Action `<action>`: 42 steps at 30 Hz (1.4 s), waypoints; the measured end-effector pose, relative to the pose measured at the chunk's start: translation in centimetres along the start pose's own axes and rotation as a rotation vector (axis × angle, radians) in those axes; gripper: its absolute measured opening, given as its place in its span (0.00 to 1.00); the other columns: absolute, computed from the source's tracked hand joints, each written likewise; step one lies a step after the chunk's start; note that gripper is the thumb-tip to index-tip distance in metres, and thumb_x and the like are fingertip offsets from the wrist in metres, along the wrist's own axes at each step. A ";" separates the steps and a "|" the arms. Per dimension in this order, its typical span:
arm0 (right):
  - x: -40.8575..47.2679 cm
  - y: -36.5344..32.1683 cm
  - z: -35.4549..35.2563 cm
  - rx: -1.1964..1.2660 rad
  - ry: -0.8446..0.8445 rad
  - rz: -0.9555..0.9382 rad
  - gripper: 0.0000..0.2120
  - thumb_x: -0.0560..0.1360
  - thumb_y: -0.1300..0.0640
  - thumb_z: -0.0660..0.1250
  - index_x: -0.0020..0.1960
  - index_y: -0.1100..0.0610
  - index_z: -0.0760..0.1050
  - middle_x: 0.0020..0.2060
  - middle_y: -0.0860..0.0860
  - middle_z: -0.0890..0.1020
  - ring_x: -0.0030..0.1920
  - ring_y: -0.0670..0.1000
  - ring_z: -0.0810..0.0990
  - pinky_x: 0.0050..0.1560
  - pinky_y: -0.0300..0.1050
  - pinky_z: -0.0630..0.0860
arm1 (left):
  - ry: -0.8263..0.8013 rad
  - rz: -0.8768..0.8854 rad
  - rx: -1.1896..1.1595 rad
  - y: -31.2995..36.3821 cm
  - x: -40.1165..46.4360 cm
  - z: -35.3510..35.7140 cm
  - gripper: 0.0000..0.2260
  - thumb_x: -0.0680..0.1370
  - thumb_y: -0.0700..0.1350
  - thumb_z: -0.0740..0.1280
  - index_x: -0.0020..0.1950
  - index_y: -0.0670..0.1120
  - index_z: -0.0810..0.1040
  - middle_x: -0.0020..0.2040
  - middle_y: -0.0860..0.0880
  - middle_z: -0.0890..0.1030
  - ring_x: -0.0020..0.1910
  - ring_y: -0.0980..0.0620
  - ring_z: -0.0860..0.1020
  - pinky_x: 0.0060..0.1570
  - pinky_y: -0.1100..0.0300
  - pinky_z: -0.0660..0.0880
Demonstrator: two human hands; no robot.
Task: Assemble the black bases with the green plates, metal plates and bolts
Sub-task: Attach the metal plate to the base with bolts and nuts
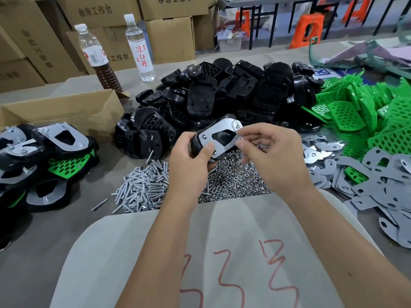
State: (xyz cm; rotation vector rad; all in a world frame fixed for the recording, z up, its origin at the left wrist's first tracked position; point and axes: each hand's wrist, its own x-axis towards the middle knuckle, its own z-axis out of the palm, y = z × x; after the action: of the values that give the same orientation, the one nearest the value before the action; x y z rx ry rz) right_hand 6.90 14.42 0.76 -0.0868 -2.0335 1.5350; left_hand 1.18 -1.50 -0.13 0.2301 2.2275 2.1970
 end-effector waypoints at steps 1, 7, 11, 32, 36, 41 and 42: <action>-0.2 -0.1 0.3 0.033 -0.017 -0.006 0.08 0.76 0.68 0.76 0.50 0.56 0.85 0.37 0.51 0.85 0.31 0.51 0.85 0.35 0.47 0.85 | -0.009 -0.003 -0.008 0.1 -0.1 0.1 0.04 0.82 0.39 0.70 0.53 0.49 0.80 0.48 0.47 0.86 0.48 0.47 0.86 0.45 0.54 0.85; -0.8 -0.1 1.6 -0.085 -0.100 -0.174 0.06 0.72 0.65 0.80 0.45 0.56 0.87 0.38 0.47 0.85 0.37 0.50 0.82 0.36 0.52 0.81 | -0.053 -0.081 -0.195 0.7 -0.5 0.5 0.04 0.82 0.35 0.68 0.56 0.39 0.79 0.50 0.41 0.86 0.46 0.51 0.85 0.43 0.59 0.83; -0.7 0.2 1.6 -0.130 -0.073 -0.222 0.05 0.71 0.64 0.81 0.46 0.57 0.88 0.40 0.51 0.81 0.38 0.53 0.79 0.37 0.56 0.77 | -0.069 -0.128 -0.265 0.9 -0.6 0.4 0.03 0.81 0.36 0.69 0.55 0.39 0.79 0.50 0.40 0.87 0.46 0.48 0.86 0.44 0.56 0.84; -0.3 0.9 1.4 -0.294 -0.100 -0.408 0.06 0.74 0.64 0.80 0.50 0.59 0.88 0.39 0.51 0.83 0.40 0.46 0.80 0.42 0.37 0.74 | -0.049 -0.170 -0.262 0.7 -0.8 0.5 0.03 0.80 0.35 0.70 0.50 0.38 0.77 0.44 0.40 0.85 0.42 0.47 0.84 0.45 0.50 0.85; -0.3 1.0 1.6 -0.325 -0.085 -0.434 0.03 0.75 0.64 0.79 0.48 0.60 0.88 0.38 0.52 0.83 0.39 0.49 0.81 0.40 0.41 0.76 | -0.047 -0.170 -0.267 0.8 -0.8 0.5 0.03 0.79 0.35 0.70 0.48 0.40 0.77 0.41 0.45 0.85 0.40 0.50 0.85 0.44 0.52 0.85; -0.2 1.1 1.6 -0.326 -0.071 -0.428 0.02 0.74 0.64 0.79 0.46 0.61 0.87 0.38 0.52 0.83 0.38 0.51 0.81 0.39 0.45 0.76 | -0.067 -0.190 -0.288 1.0 -0.8 0.3 0.05 0.79 0.34 0.71 0.46 0.40 0.77 0.43 0.42 0.84 0.42 0.46 0.84 0.47 0.47 0.86; -0.2 1.1 1.6 -0.323 -0.077 -0.430 0.02 0.74 0.64 0.79 0.46 0.61 0.87 0.38 0.52 0.83 0.38 0.51 0.81 0.39 0.45 0.76 | -0.072 -0.195 -0.293 1.0 -0.8 0.2 0.05 0.79 0.34 0.71 0.46 0.40 0.77 0.43 0.41 0.84 0.42 0.46 0.84 0.46 0.48 0.86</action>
State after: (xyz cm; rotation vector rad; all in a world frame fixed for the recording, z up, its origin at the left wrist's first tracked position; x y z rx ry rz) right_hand 5.99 13.29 -0.55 0.2713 -2.1684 0.9556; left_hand 2.09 -1.33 0.79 0.0825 1.7777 2.3267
